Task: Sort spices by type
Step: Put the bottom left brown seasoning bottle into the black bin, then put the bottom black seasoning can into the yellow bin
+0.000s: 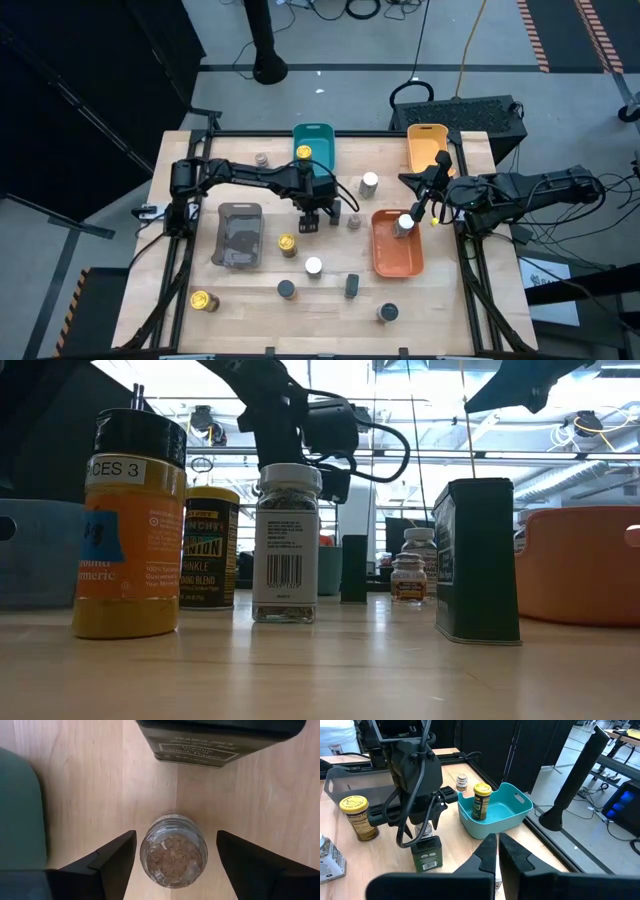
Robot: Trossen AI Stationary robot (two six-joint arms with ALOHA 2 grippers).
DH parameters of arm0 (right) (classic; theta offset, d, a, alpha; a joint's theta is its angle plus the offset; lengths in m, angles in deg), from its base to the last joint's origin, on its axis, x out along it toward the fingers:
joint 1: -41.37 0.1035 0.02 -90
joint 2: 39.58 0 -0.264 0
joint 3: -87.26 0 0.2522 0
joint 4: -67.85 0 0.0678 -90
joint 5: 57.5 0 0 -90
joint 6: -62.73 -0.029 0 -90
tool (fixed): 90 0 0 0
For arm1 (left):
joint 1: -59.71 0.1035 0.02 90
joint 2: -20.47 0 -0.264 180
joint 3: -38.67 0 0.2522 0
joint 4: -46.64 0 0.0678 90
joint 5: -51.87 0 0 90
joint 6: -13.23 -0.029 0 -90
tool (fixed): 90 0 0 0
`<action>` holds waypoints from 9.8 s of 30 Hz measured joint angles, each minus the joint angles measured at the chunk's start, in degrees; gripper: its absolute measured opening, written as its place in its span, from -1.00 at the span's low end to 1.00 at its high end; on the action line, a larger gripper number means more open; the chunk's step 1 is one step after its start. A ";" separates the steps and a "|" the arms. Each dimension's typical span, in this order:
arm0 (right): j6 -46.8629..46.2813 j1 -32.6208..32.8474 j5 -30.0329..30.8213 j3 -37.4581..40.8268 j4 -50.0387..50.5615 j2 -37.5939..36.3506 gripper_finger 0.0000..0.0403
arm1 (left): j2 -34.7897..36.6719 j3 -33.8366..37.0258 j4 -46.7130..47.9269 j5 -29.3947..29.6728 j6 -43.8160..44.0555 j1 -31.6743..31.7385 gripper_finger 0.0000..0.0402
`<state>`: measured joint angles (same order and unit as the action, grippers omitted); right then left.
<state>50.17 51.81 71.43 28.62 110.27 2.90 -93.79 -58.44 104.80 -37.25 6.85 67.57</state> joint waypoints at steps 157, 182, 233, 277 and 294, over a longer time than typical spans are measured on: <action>2.26 0.00 1.39 -8.06 -10.36 19.88 -1.00 | 44.39 32.20 -20.49 31.86 13.49 -21.93 0.25; -14.07 -1.70 -24.61 -26.64 25.18 35.34 -1.00 | 46.25 32.20 -10.84 39.06 16.53 -25.51 0.25; 15.19 12.22 -33.56 -26.88 13.07 46.66 -0.17 | 46.21 32.20 -10.87 40.09 16.00 -25.51 0.25; 54.18 15.50 -34.72 -51.28 32.75 71.87 -0.08 | 46.21 32.20 -10.83 39.89 16.53 -25.51 0.25; 58.42 13.08 -39.11 -51.23 31.30 76.46 -0.32 | 46.21 32.20 -10.83 39.89 16.53 -25.51 0.25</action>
<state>108.59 64.89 32.32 -22.62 141.57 79.36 -47.58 -26.25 93.97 2.64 23.38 42.06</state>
